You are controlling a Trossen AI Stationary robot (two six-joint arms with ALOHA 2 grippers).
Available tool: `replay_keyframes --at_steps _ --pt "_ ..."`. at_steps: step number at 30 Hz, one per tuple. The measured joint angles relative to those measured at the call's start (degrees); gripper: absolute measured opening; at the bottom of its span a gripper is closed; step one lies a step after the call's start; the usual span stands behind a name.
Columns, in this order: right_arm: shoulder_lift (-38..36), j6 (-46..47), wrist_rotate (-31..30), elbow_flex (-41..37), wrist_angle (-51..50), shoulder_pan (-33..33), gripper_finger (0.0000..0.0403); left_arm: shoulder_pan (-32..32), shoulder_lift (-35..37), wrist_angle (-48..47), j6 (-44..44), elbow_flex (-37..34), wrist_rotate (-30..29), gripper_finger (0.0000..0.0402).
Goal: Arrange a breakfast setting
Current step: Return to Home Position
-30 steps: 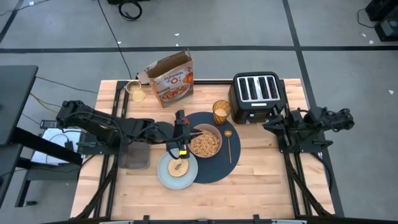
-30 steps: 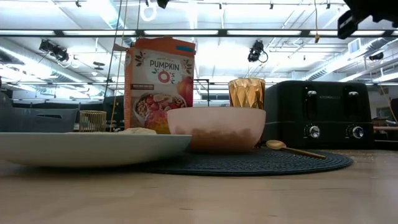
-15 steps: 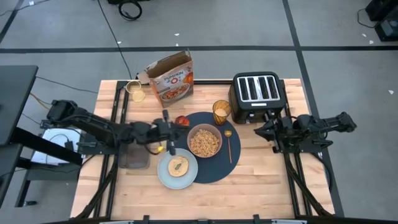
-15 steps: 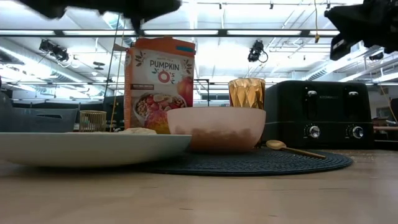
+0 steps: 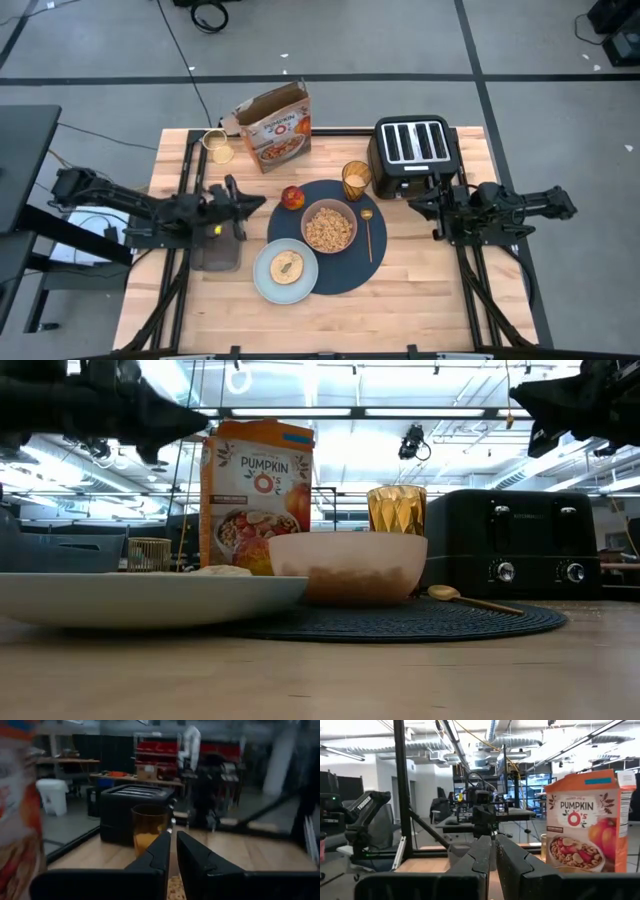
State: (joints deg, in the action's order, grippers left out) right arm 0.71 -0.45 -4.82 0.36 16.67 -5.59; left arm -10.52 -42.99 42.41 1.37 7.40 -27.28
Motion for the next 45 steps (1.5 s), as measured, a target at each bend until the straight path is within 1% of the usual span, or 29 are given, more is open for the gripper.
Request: replay_keyframes --at_steps 2,7,10,12,17,23,27,30,32,34,37,39,42,45 --pt "0.0 -0.7 0.0 0.0 -0.1 0.4 0.0035 2.2 3.8 0.2 3.1 -2.5 2.4 0.0041" --pt "0.0 -0.9 0.0 0.0 2.3 1.5 0.0035 7.3 11.8 -2.1 4.0 -6.2 16.0 0.0041" --pt "0.0 -0.8 0.2 0.0 2.0 1.7 0.0035 9.0 16.0 -5.3 3.3 -6.9 21.7 0.0041" --pt "0.0 0.4 0.5 0.0 1.0 1.7 0.0035 9.2 18.6 -8.7 2.1 -6.9 23.9 0.0041" --pt "0.1 5.0 3.3 0.0 -3.2 1.4 0.0035 9.0 25.4 -19.1 1.2 -6.9 24.1 0.0041" --pt "0.1 7.3 3.4 0.0 -9.0 1.4 0.0035 7.7 35.5 -25.6 -2.3 -6.9 24.1 0.0041" --pt "0.1 7.6 2.2 0.0 -14.5 1.6 0.0035 6.4 42.6 -35.1 -0.9 -6.9 24.0 0.0041" --pt "1.1 5.5 -0.3 0.1 -15.0 3.3 0.0035 5.2 42.7 -37.9 -0.6 -6.9 23.9 0.0041" --pt "1.7 4.3 -2.1 0.1 -14.7 5.5 0.0035 4.5 42.7 -37.0 -2.3 -7.0 23.9 0.0041" --pt "1.9 5.7 -2.4 0.1 -14.7 7.8 0.0035 4.2 42.8 -36.8 -4.5 -7.0 23.9 0.0041" --pt "2.3 8.3 1.4 0.1 -15.3 10.1 0.0035 4.1 42.8 -35.3 -6.6 -7.0 23.6 0.0041" --pt "3.0 6.5 4.7 0.1 -15.8 10.7 0.0035 4.1 42.8 -35.9 -7.7 -7.0 22.9 0.0041" --pt "4.2 3.7 4.4 0.0 -15.7 10.7 0.0035 4.2 42.6 -37.0 -8.3 -7.0 22.8 0.0041" --pt "4.7 3.5 4.0 0.0 -15.5 10.7 0.0035 4.2 42.6 -37.6 -5.9 -7.0 22.8 0.0041"
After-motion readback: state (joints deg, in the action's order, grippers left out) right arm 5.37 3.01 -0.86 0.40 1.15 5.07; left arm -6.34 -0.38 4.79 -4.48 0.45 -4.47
